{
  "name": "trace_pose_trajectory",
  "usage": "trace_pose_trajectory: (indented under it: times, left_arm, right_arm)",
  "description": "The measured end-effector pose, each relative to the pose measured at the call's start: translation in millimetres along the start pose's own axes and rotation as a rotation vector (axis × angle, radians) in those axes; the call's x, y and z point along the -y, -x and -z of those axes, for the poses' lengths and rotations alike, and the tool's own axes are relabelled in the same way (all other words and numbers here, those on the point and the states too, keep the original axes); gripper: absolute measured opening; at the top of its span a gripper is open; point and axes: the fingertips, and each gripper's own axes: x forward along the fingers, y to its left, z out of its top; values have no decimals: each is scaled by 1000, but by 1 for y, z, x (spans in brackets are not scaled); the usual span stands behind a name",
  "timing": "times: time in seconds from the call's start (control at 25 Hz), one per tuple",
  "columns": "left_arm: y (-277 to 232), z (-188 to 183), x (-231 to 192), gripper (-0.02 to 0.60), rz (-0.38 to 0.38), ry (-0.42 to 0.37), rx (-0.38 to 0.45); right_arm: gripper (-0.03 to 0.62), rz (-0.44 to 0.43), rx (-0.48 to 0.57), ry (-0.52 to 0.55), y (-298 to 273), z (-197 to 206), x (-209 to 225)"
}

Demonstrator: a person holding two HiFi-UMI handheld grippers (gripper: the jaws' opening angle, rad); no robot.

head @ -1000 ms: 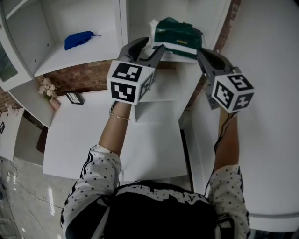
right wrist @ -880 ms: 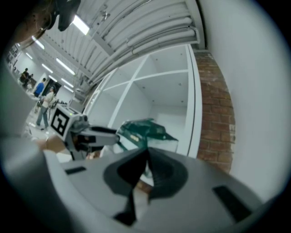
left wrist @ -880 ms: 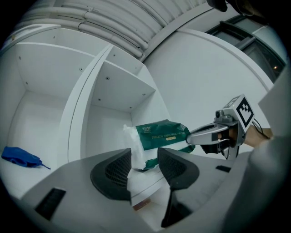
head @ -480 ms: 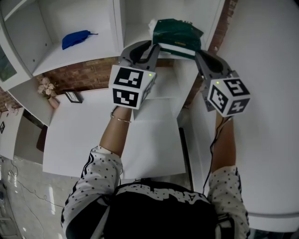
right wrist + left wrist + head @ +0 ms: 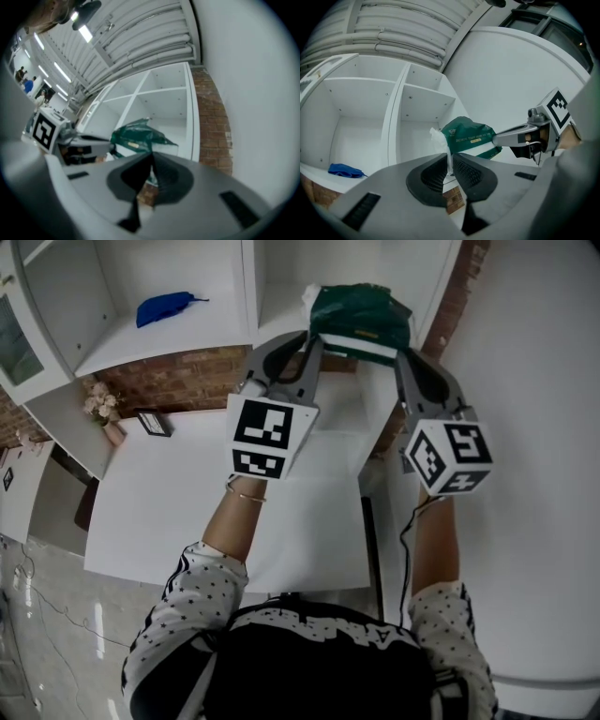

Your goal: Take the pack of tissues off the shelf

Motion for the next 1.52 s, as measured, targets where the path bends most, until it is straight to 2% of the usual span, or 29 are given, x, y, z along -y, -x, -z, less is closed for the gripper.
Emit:
trace_pose_trajectory:
  times: [0.28,0.56,1.08,1.52]
  left_arm:
    - [24,-5,7,63,-43,-9,13]
    - [50,-2,29,63,-73,-14,9]
    - [86,8,52,63,-107,53,-4]
    - [115,20,84,63,-128,54,-27]
  right_arm:
    - [37,-17,53,-3,15,-3,-12]
    - [38,-46,82,-65,44,8,-20]
    - [37,-98,83,-70,76,18,-37]
    - [38,-134,78,-112,110,38,-43]
